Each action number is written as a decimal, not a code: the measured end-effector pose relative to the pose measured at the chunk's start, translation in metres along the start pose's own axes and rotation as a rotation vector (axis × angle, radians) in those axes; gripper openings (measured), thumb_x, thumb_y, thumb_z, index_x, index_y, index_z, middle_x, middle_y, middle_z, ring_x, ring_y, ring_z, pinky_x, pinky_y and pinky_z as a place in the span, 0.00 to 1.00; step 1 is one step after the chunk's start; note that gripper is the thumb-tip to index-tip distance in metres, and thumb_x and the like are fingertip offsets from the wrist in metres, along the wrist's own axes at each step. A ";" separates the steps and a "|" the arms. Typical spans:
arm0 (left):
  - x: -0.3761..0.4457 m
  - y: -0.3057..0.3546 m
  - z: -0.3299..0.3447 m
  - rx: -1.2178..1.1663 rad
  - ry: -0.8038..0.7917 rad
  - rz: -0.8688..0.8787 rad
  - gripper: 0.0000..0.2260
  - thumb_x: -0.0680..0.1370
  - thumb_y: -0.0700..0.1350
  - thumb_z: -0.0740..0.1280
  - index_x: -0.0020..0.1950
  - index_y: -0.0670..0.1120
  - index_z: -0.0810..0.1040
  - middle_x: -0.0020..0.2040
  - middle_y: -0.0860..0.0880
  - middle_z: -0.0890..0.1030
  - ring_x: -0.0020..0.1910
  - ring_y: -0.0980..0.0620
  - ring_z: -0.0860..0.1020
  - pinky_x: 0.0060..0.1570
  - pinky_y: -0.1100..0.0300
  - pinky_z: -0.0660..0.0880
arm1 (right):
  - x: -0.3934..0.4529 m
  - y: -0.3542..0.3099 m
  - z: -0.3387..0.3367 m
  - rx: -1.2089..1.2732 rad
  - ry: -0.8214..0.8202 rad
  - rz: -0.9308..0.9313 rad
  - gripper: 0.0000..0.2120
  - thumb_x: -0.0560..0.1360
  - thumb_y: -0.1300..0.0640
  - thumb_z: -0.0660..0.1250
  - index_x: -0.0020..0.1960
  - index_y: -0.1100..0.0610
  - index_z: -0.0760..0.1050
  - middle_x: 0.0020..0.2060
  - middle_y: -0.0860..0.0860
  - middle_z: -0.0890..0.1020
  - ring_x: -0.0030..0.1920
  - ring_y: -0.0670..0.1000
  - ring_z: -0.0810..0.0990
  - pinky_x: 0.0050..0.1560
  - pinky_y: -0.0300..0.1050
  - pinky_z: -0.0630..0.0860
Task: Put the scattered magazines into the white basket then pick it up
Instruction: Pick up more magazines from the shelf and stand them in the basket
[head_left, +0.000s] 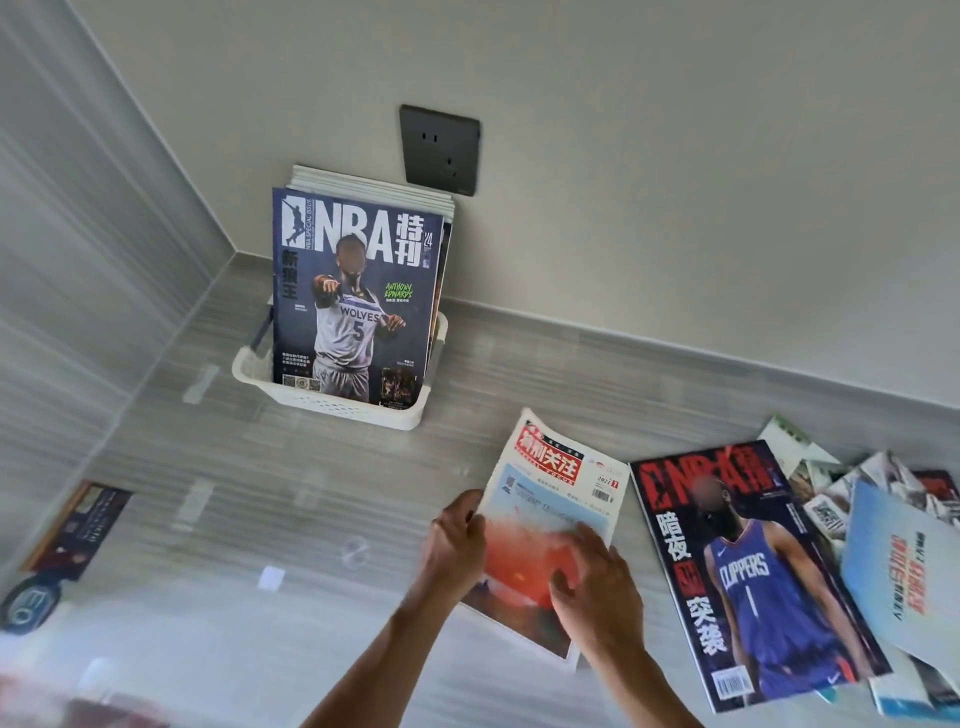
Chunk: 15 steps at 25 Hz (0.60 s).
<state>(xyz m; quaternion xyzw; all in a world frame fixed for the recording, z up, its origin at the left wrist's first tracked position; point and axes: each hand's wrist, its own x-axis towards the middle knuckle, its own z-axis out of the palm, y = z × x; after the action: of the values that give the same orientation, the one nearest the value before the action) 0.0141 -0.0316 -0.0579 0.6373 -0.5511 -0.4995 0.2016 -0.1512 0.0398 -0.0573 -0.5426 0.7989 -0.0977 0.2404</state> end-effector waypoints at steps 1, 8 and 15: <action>-0.006 0.003 -0.003 -0.081 0.017 0.072 0.15 0.76 0.41 0.58 0.58 0.51 0.78 0.47 0.43 0.85 0.41 0.41 0.82 0.37 0.48 0.81 | 0.002 0.004 -0.004 0.197 0.040 0.072 0.23 0.73 0.53 0.69 0.67 0.47 0.70 0.70 0.48 0.74 0.64 0.54 0.76 0.57 0.49 0.79; -0.012 0.036 -0.121 -0.542 0.012 0.296 0.15 0.78 0.42 0.62 0.64 0.49 0.78 0.53 0.42 0.84 0.50 0.41 0.83 0.37 0.43 0.83 | 0.059 -0.079 -0.049 0.986 -0.088 0.176 0.19 0.74 0.62 0.71 0.63 0.50 0.76 0.44 0.44 0.86 0.41 0.41 0.83 0.37 0.36 0.75; 0.033 0.079 -0.243 -0.755 -0.125 0.466 0.16 0.77 0.35 0.62 0.63 0.40 0.78 0.56 0.47 0.85 0.57 0.49 0.81 0.55 0.59 0.77 | 0.109 -0.208 -0.070 1.084 -0.431 0.055 0.15 0.63 0.47 0.70 0.49 0.47 0.79 0.41 0.45 0.81 0.40 0.48 0.75 0.39 0.46 0.68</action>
<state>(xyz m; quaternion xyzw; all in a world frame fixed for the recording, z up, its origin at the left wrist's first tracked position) 0.1801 -0.1571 0.0942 0.3467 -0.4702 -0.6444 0.4934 -0.0473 -0.1485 0.0592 -0.3288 0.5817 -0.3736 0.6434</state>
